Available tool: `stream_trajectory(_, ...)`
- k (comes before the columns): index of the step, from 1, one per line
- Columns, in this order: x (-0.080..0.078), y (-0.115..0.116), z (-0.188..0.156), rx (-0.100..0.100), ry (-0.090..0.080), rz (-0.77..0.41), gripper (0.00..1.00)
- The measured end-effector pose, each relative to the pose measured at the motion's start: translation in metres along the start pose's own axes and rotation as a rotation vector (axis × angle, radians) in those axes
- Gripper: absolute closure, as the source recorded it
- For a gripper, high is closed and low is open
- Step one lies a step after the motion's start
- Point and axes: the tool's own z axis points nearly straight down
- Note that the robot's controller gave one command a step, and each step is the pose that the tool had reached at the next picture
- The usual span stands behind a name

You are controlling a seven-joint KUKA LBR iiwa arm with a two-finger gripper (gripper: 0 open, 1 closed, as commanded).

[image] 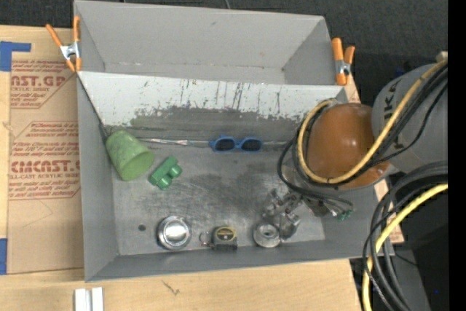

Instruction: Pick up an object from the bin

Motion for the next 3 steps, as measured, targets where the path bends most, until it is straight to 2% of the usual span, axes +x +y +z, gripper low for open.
stream_trajectory(1, -0.003, 0.000, -0.044, -0.005, 0.014, 0.000, 1.00)
stream_trajectory(2, -0.004, 0.001, -0.069, -0.006, 0.016, 0.000, 1.00)
stream_trajectory(3, -0.007, 0.001, -0.118, -0.005, 0.014, -0.001, 1.00)
